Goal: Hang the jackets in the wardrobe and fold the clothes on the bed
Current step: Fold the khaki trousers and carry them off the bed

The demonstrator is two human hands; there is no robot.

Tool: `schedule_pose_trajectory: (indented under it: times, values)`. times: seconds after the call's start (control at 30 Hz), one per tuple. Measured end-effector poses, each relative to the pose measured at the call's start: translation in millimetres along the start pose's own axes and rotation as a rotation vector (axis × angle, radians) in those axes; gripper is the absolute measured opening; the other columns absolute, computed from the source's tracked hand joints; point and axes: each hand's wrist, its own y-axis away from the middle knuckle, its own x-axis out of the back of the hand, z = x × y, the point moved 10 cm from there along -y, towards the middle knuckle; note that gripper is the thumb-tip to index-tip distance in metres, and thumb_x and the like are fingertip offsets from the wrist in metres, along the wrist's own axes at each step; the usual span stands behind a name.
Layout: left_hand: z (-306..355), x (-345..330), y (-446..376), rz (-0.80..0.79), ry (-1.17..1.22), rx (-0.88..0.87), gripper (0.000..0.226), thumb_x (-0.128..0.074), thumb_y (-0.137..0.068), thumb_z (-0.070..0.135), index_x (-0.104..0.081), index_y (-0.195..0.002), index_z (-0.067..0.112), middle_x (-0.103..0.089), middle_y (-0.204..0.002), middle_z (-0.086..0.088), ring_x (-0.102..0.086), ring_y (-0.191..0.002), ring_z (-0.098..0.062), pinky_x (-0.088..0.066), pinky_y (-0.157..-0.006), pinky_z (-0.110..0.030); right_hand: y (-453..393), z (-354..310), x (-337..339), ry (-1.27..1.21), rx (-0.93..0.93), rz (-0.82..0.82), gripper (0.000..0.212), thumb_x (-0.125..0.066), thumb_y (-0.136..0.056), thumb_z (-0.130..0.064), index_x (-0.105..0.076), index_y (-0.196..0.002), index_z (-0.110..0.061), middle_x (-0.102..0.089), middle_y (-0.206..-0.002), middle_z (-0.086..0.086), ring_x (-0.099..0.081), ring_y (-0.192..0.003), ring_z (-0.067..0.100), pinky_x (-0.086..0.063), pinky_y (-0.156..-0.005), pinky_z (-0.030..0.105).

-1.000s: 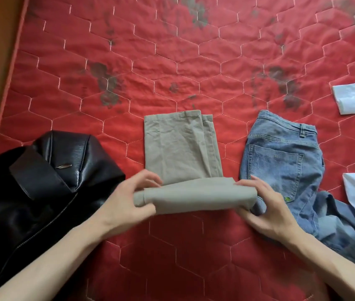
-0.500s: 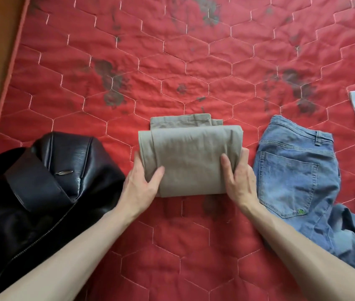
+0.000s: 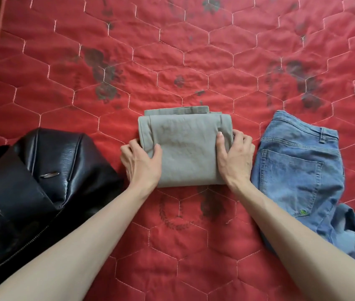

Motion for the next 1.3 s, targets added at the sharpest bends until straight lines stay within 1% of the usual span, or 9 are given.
schedule_pose_trajectory:
  times: [0.17,0.23,0.3,0.4,0.53,0.8,0.9,1.0,1.3]
  values:
    - [-0.4,6.6,-7.3,-0.076,0.034,0.187,0.071,-0.064,-0.089,0.056,-0.048,-0.135,0.005,-0.057,-0.137,-0.013,-0.056,-0.127,-0.038,-0.046,-0.104,-0.043,-3.1,8.3,-3.5,-0.266,-0.309,-0.309,0.072,-0.068,-0.084,-0.070,-0.057,-0.133,-0.018,-0.068,-0.126,0.002,-0.064,-0.115,0.022,-0.050,-0.100,0.039]
    - [-2.8,13.6,-11.5,-0.136,0.095,0.197,0.074,-0.068,-0.077,0.063,-0.061,-0.127,0.008,-0.068,-0.126,-0.007,-0.064,-0.118,-0.031,-0.052,-0.102,-0.044,4.2,8.6,-5.3,-0.407,-0.446,-0.470,0.067,-0.075,-0.081,-0.066,-0.065,-0.123,-0.016,-0.075,-0.110,-0.003,-0.071,-0.095,0.014,-0.056,-0.080,0.032]
    - [-6.9,12.8,-11.8,-0.242,0.260,0.211,0.059,-0.076,-0.076,0.058,-0.070,-0.115,0.014,-0.076,-0.111,-0.002,-0.073,-0.102,-0.023,-0.059,-0.090,-0.039,22.7,2.5,-13.5,-0.536,-0.545,-0.710,0.055,-0.077,-0.083,-0.060,-0.073,-0.114,-0.015,-0.080,-0.096,-0.002,-0.075,-0.079,0.013,-0.054,-0.066,0.026]
    - [-14.3,12.6,-3.7,-0.398,0.459,0.255,0.045,-0.081,-0.085,0.042,-0.074,-0.118,0.013,-0.081,-0.101,-0.003,-0.078,-0.093,-0.020,-0.060,-0.078,-0.032,41.3,-8.5,-17.8,-0.698,-0.525,-0.867,0.044,-0.075,-0.089,-0.049,-0.072,-0.121,-0.019,-0.081,-0.103,0.002,-0.077,-0.084,0.016,-0.058,-0.071,0.029]
    - [-13.7,23.3,30.7,-0.581,0.639,0.351,0.036,-0.076,-0.089,0.037,-0.078,-0.116,0.013,-0.080,-0.108,-0.009,-0.078,-0.095,-0.024,-0.059,-0.092,-0.041,53.9,-21.1,-2.9,-0.828,-0.403,-0.797,0.036,-0.069,-0.098,-0.036,-0.064,-0.131,-0.022,-0.077,-0.120,0.007,-0.075,-0.094,0.017,-0.060,-0.078,0.033]
    - [29.1,85.4,122.6,-0.707,0.814,0.403,0.027,-0.069,-0.088,0.031,-0.086,-0.098,0.012,-0.079,-0.110,-0.015,-0.079,-0.088,-0.027,-0.066,-0.069,-0.039,99.5,-61.2,99.7,-0.889,-0.269,-0.666,0.037,-0.069,-0.098,-0.030,-0.062,-0.133,-0.022,-0.075,-0.124,0.004,-0.072,-0.111,0.020,-0.058,-0.090,0.035]
    - [53.8,124.0,158.0,-0.680,0.827,0.324,0.029,-0.072,-0.093,0.027,-0.079,-0.116,0.010,-0.078,-0.113,-0.016,-0.079,-0.093,-0.029,-0.064,-0.069,-0.037,125.4,-82.0,153.4,-0.903,-0.263,-0.632,0.040,-0.071,-0.095,-0.029,-0.062,-0.135,-0.024,-0.074,-0.127,0.002,-0.070,-0.118,0.021,-0.054,-0.099,0.038]
    - [76.8,165.8,192.1,-0.604,0.856,0.208,0.058,-0.081,-0.084,0.024,-0.062,-0.138,0.015,-0.076,-0.120,-0.015,-0.076,-0.107,-0.033,-0.063,-0.076,-0.040,151.3,-105.2,211.3,-0.898,-0.230,-0.606,0.045,-0.073,-0.092,-0.031,-0.061,-0.136,-0.028,-0.073,-0.130,0.000,-0.068,-0.122,0.021,-0.052,-0.105,0.042]
    - [135.7,294.8,309.3,-0.432,0.945,0.061,0.033,-0.069,-0.097,0.019,-0.066,-0.129,0.023,-0.078,-0.117,-0.010,-0.077,-0.104,-0.027,-0.063,-0.078,-0.035,223.8,-191.5,354.6,-0.882,-0.111,-0.608,0.039,-0.073,-0.094,-0.030,-0.063,-0.131,-0.036,-0.073,-0.127,-0.005,-0.071,-0.116,0.015,-0.056,-0.091,0.032]
